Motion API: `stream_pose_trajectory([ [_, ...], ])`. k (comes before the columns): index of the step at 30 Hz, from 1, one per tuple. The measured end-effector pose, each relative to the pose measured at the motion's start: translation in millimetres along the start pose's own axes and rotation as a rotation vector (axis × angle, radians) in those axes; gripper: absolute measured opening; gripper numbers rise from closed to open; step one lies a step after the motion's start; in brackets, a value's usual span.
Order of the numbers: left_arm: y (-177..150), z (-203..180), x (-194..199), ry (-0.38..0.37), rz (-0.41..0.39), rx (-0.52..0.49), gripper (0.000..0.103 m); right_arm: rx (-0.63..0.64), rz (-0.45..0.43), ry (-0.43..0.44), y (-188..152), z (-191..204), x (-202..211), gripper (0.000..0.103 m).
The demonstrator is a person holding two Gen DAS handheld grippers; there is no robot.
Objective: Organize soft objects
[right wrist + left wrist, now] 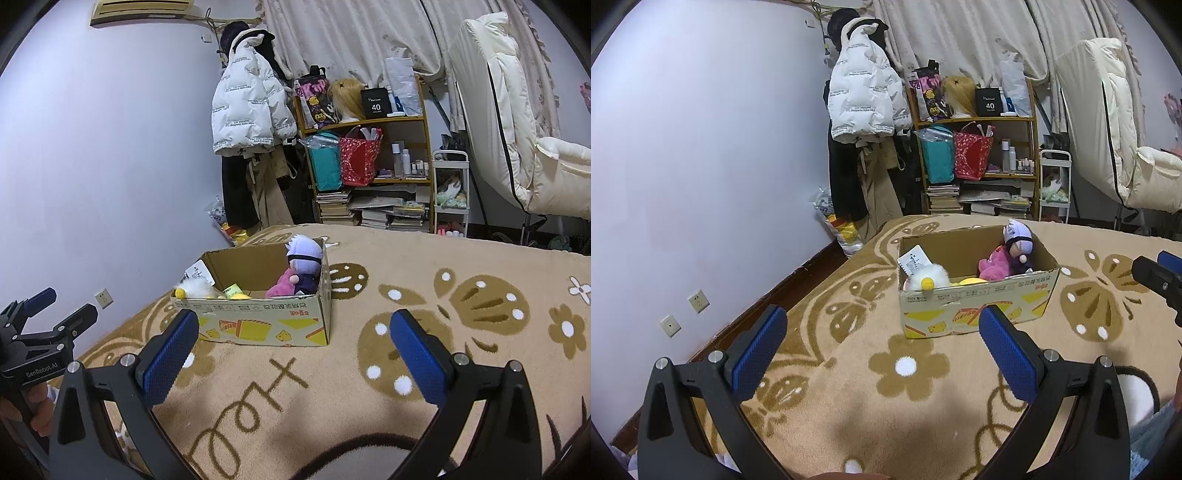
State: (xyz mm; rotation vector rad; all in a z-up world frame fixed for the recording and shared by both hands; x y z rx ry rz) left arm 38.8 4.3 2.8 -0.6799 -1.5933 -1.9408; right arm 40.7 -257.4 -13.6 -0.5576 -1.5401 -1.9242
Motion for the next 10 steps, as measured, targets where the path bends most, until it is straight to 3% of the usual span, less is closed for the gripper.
stream_pose_trajectory([
  [10, 1.0, 3.7, 0.4, 0.003, -0.006, 0.007, 0.103, 0.002, 0.003, 0.000, 0.1, 0.3, 0.0, 0.103],
])
Point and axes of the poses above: each gripper's, at about its wrist camera, not at the fingertips, and x roughly against the way its jaws point, z to its left, y to its top, the point moved 7 cm from there along -x, roughly the way its jaws point, and after that the axes turned 15 degrees about z, right-handed, at the moved point
